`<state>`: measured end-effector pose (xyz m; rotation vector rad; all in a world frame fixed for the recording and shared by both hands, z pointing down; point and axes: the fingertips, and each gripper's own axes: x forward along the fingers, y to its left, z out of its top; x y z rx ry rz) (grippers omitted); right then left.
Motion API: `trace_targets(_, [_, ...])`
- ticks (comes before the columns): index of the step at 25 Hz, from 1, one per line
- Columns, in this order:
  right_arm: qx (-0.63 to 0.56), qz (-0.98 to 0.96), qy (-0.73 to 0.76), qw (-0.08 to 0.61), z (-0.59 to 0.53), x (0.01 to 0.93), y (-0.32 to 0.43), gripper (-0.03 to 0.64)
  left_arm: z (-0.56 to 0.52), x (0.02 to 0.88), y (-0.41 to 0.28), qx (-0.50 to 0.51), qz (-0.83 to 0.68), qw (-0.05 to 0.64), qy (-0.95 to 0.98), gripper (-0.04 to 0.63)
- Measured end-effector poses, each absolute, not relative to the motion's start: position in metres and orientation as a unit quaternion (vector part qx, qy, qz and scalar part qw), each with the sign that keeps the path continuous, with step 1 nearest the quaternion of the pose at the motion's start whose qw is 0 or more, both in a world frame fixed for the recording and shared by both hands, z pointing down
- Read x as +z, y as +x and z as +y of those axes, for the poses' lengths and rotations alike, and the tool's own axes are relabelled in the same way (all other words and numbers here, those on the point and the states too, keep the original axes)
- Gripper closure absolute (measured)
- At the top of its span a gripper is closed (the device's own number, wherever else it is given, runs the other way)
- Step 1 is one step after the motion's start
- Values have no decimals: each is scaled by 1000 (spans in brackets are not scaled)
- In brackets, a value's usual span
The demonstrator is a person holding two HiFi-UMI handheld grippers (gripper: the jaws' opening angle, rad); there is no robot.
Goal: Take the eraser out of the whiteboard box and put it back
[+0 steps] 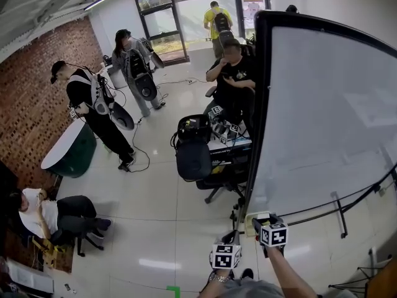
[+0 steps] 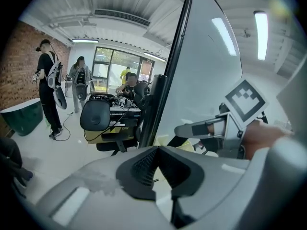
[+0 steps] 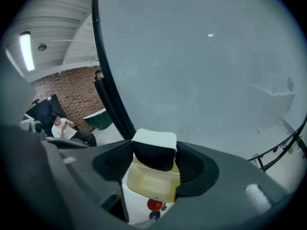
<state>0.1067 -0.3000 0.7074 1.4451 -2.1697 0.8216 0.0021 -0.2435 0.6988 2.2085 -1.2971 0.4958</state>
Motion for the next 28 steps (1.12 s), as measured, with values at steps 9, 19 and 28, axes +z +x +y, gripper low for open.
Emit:
trace_targets(9, [321,-766,502,241,-306,759,106,336,-234,701,1,188,-479,263,816,592])
trace_targets(19, [320,-778,484,240,-303,751,105,331,-231,701,9,191,-473,261,820,592])
trace_targets(28, [285,-779,519,207,-287,713,128,612,-233,699,34,199,-455,260,828,592])
